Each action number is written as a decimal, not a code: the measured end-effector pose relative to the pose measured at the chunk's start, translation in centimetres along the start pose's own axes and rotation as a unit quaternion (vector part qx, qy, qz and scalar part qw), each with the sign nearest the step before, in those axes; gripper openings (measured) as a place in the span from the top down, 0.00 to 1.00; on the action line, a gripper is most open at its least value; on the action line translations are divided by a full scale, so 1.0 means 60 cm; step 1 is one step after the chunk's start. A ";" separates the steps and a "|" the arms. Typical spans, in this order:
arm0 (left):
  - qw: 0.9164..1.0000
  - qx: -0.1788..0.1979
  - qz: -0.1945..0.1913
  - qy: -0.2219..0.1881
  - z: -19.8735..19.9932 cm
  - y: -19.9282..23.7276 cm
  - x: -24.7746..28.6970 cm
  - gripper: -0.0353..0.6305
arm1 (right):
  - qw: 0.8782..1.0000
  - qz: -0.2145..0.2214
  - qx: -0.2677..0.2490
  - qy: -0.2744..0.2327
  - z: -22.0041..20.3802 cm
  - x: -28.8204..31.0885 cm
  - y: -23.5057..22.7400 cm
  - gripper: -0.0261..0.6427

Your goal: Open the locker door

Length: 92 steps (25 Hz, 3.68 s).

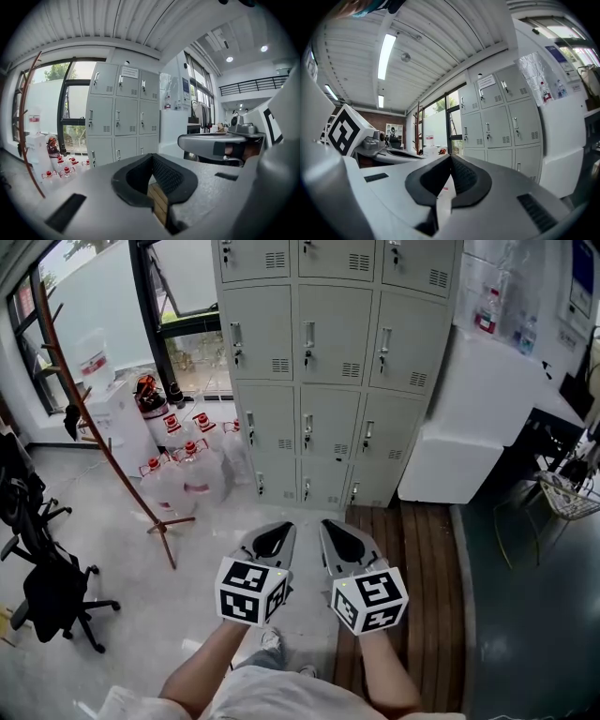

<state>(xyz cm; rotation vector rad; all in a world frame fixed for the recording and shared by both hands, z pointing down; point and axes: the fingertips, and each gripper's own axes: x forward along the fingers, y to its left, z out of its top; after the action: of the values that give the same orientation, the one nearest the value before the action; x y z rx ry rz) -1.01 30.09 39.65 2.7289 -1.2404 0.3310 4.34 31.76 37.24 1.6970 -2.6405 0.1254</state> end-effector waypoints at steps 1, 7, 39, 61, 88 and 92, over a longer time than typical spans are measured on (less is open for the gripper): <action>1.000 -0.001 0.000 0.000 0.001 0.002 0.007 0.94 | 1.000 0.000 0.001 0.000 0.000 0.004 -0.006 0.96; 1.000 -0.009 -0.002 0.005 -0.005 0.036 0.055 0.94 | 1.000 -0.002 0.000 0.009 -0.011 0.052 -0.038 0.96; 0.997 -0.048 -0.063 -0.021 0.096 0.437 0.321 0.94 | 0.997 -0.037 -0.045 0.044 0.044 0.537 -0.103 0.96; 0.997 -0.019 -0.062 -0.031 0.150 0.532 0.463 0.94 | 0.998 -0.035 -0.049 0.005 0.085 0.689 -0.204 0.96; 0.999 -0.009 -0.038 -0.005 0.238 0.604 0.828 0.94 | 0.999 -0.003 -0.031 -0.011 0.120 0.916 -0.510 0.96; 0.999 -0.006 -0.033 -0.010 0.258 0.611 0.859 0.94 | 0.999 0.007 -0.035 -0.014 0.132 0.940 -0.536 0.96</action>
<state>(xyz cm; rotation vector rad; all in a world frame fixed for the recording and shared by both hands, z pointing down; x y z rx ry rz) 6.52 -34.56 38.38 2.7634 -1.1495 0.2881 10.39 -33.28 33.93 1.6715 -2.6431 0.0085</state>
